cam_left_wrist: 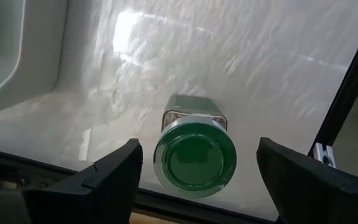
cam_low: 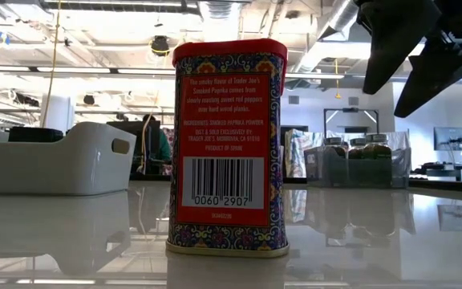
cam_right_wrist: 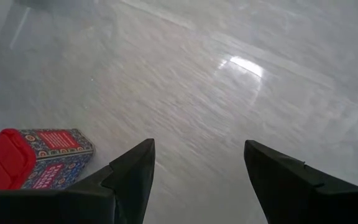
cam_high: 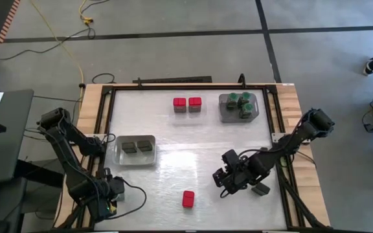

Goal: Sort spices by type
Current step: Put the green seasoning bottle into the black bin

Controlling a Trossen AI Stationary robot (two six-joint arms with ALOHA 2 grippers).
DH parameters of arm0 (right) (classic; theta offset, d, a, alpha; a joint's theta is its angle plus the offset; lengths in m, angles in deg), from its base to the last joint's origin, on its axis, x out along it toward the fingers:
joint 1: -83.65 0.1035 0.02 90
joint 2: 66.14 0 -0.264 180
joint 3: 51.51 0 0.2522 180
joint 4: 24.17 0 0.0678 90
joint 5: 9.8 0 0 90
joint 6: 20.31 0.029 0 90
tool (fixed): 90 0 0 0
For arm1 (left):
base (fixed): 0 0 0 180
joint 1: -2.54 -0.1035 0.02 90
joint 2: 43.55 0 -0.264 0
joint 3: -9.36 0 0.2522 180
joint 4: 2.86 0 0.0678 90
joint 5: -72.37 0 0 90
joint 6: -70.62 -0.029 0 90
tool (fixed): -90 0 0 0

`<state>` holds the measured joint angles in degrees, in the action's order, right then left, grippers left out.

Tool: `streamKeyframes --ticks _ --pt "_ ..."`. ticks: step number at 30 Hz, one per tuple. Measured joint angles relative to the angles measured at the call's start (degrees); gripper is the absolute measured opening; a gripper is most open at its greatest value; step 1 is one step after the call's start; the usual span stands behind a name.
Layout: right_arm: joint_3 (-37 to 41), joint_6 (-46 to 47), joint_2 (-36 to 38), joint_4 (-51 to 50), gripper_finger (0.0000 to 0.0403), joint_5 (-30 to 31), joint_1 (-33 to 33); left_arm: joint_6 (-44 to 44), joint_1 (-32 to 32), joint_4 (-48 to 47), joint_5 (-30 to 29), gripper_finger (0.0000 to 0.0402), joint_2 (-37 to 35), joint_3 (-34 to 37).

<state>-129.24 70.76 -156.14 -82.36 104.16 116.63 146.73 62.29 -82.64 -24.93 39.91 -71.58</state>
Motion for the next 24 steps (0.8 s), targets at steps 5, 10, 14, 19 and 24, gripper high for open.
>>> streamKeyframes --ticks 5,10,14,19,24 --pt "0.00 -0.01 0.00 -0.07 0.0274 0.03 0.00 -0.01 0.00 0.00 0.01 0.0304 0.00 0.00" --pt "0.00 -0.02 0.00 -0.11 0.0274 0.17 0.00 -1.29 0.00 -0.15 -0.86 0.0304 0.00 0.00" --pt "0.00 -0.04 0.00 -0.15 0.0274 0.19 0.00 -4.08 0.00 -0.13 -0.95 0.0304 0.04 -0.02" --pt "0.00 -0.09 0.00 -0.22 0.0274 0.20 0.00 -5.39 0.00 -1.63 -1.13 0.0304 0.04 -0.01" --pt "0.01 -0.07 0.00 -0.35 0.0274 0.18 0.00 -5.38 0.00 2.22 -0.32 0.0304 0.10 3.66"
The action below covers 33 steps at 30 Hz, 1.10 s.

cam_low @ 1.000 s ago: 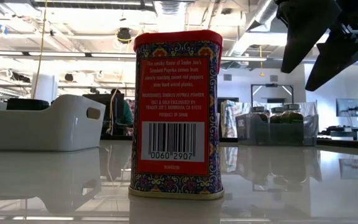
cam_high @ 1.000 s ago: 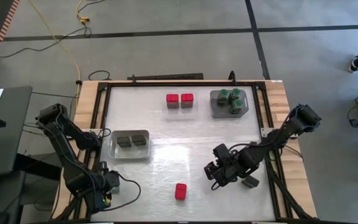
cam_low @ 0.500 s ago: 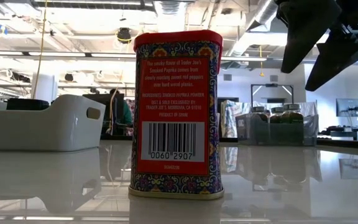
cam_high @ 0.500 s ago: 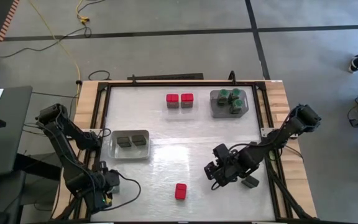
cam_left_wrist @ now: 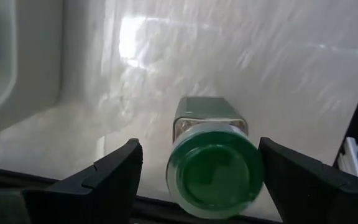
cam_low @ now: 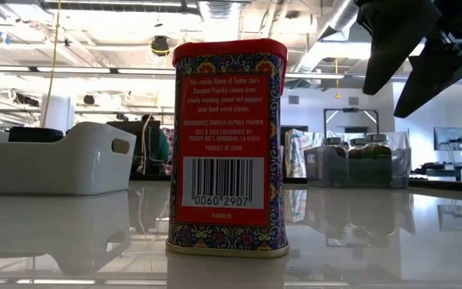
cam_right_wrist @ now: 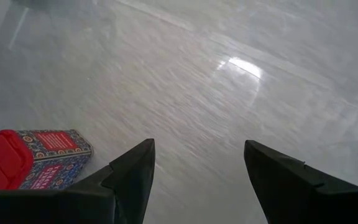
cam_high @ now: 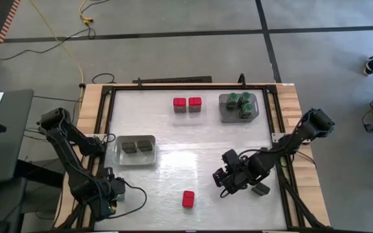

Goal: Sort spices by type
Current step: Put the green seasoning bottle into the black bin

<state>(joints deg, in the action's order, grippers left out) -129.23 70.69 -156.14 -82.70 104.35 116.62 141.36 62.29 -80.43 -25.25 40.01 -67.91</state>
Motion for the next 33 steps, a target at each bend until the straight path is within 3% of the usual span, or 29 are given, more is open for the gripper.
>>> streamKeyframes --ticks 13,25,33 --pt "0.01 0.01 0.00 -0.11 0.0274 -0.01 0.00 -1.98 -0.33 8.57 1.25 0.0300 -0.01 5.73" --pt "0.01 0.00 0.00 -0.08 0.0274 -0.01 -0.11 -2.66 -0.59 8.93 1.39 0.0194 -0.04 5.71" --pt "0.02 -4.40 0.03 1.48 0.0274 0.38 -0.47 -2.11 -2.26 9.23 2.46 0.0191 -0.06 5.64"
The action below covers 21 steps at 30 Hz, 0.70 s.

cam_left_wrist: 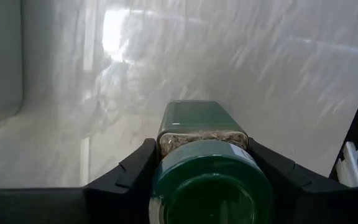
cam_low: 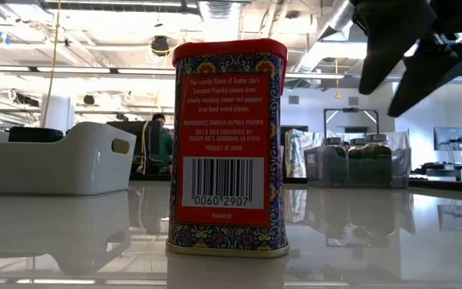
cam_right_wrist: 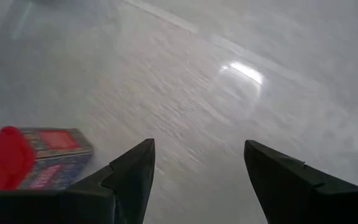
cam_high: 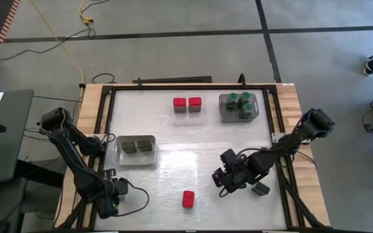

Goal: Sort spices by type
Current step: Put the green seasoning bottle into the black bin

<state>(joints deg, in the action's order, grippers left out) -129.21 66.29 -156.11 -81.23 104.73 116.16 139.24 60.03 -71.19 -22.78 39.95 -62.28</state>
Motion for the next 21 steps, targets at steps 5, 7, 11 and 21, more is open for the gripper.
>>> streamKeyframes --ticks 5,7,11,21 --pt "0.03 -9.92 3.70 5.33 0.0274 3.95 1.73 0.07 -3.98 0.15 0.34 0.0191 0.07 -2.18" --pt "-0.01 -13.02 5.29 3.57 0.0274 4.27 1.99 -0.09 -6.28 0.16 0.37 0.0191 0.04 -2.99" --pt "0.02 -19.88 8.16 -2.68 0.0274 4.66 2.24 -1.83 -12.01 0.23 0.29 0.0191 0.07 -4.91" --pt "6.48 -23.23 19.17 -14.24 0.0274 5.35 9.29 -11.69 -29.62 3.04 -3.42 0.0191 0.07 -12.48"
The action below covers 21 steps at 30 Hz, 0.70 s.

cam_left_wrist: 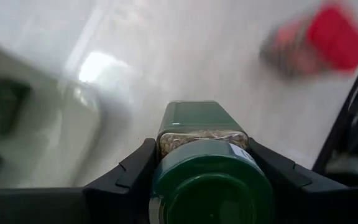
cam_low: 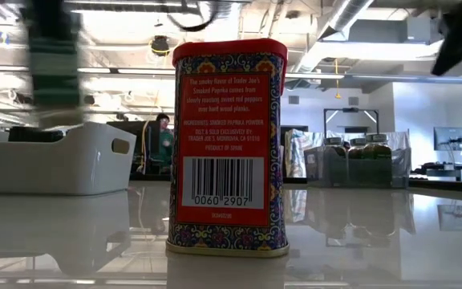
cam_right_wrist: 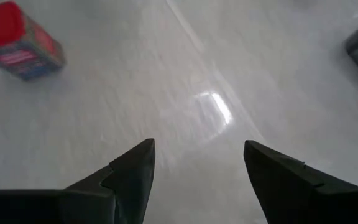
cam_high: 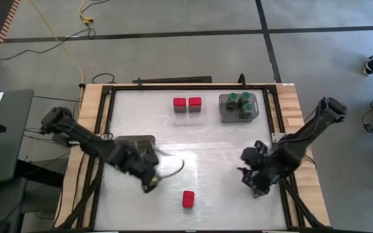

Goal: Sort spices by type
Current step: Put the green seasoning bottle into the black bin

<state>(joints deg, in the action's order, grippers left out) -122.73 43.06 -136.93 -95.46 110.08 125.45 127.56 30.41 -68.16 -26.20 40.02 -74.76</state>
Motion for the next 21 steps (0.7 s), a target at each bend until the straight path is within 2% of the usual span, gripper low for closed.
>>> streamKeyframes --ticks 5,11,17,21 --pt "6.02 1.94 11.08 -1.91 0.0274 1.47 4.77 -5.09 -7.67 -0.05 -2.51 0.0191 1.77 -5.12" --pt "11.15 4.51 22.85 -2.02 0.0274 7.15 7.59 -16.81 -14.77 -0.26 -1.77 0.0191 10.74 -15.75" --pt "13.75 3.97 27.75 -2.02 0.0274 7.79 7.61 -26.62 -21.63 -0.59 2.19 0.0191 20.83 -29.28" --pt "13.93 4.12 28.21 -1.94 0.0274 7.79 7.58 -35.61 -25.83 -0.94 3.15 0.0191 26.26 -38.45"
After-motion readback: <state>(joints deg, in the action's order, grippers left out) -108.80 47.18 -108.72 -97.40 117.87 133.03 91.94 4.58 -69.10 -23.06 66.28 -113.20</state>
